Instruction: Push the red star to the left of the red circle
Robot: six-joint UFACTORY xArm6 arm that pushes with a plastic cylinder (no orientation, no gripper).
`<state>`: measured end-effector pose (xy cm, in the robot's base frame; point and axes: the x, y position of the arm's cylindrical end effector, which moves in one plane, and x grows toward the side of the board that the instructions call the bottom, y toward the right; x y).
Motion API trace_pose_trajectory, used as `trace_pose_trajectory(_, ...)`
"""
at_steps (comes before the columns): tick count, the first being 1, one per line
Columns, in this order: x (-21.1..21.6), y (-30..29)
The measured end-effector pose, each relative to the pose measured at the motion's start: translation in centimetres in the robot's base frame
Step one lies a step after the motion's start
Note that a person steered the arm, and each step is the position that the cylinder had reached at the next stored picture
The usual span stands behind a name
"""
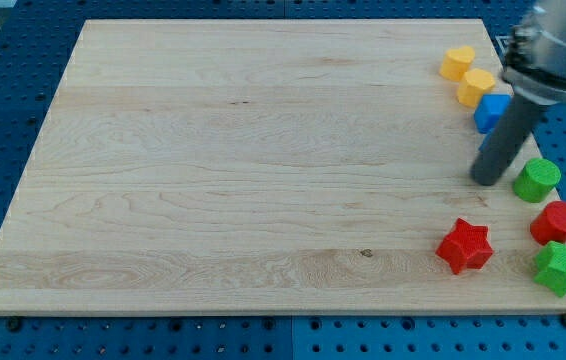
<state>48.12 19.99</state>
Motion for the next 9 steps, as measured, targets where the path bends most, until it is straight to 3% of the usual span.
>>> trace_pose_trajectory(1,0.2,-8.6)
trace_pose_trajectory(2,3.9,-16.3)
trace_pose_trajectory(3,10.9,-15.0)
trace_pose_trajectory(4,13.7,-11.7)
trace_pose_trajectory(6,13.5,-5.2)
trace_pose_trajectory(9,9.1,-4.0)
